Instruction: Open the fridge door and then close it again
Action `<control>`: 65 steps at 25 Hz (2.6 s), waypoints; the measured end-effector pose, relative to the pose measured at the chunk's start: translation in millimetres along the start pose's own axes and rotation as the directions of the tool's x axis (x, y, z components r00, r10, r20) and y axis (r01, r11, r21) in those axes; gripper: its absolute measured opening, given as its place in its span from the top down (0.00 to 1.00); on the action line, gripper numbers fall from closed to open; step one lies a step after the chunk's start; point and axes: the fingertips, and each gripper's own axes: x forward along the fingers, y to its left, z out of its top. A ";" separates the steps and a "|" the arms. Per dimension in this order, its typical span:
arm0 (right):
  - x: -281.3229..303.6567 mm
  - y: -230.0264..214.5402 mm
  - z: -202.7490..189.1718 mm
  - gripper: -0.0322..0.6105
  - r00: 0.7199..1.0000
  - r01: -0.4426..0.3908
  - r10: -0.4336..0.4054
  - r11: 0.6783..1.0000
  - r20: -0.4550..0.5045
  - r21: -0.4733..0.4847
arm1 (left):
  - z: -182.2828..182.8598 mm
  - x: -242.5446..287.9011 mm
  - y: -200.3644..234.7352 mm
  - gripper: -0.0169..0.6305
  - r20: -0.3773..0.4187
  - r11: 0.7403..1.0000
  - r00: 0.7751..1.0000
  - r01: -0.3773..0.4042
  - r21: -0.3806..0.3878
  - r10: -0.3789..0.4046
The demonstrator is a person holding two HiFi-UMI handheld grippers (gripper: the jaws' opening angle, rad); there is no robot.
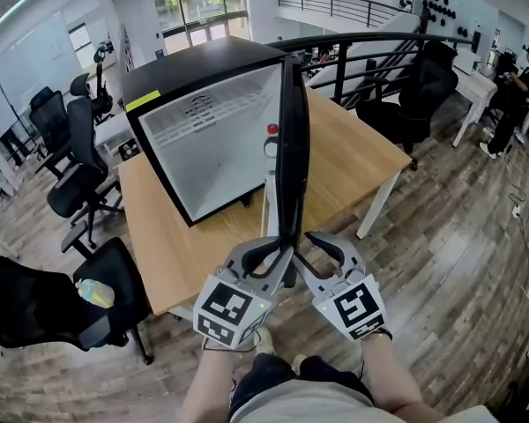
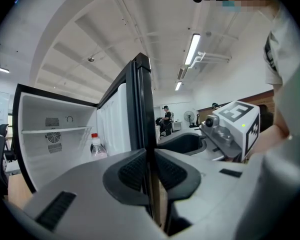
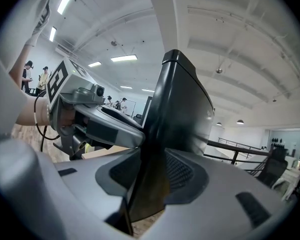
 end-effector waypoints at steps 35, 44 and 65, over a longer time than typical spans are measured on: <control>-69.4 -67.9 -41.6 0.78 0.985 0.170 -0.167 0.976 -0.037 0.133 | -24.3 17.7 -14.1 0.91 -0.021 0.985 0.993 -0.115 -0.129 0.113; -86.0 -89.3 -52.3 0.78 0.979 0.203 -0.199 0.960 -0.043 0.191 | -15.7 28.6 -20.8 0.92 0.005 0.982 0.994 -0.111 -0.150 0.113; -95.2 -108.7 -64.9 0.83 0.962 0.273 -0.268 0.942 -0.056 0.197 | -24.4 36.4 -17.5 0.94 -0.004 0.981 0.994 -0.111 -0.156 0.112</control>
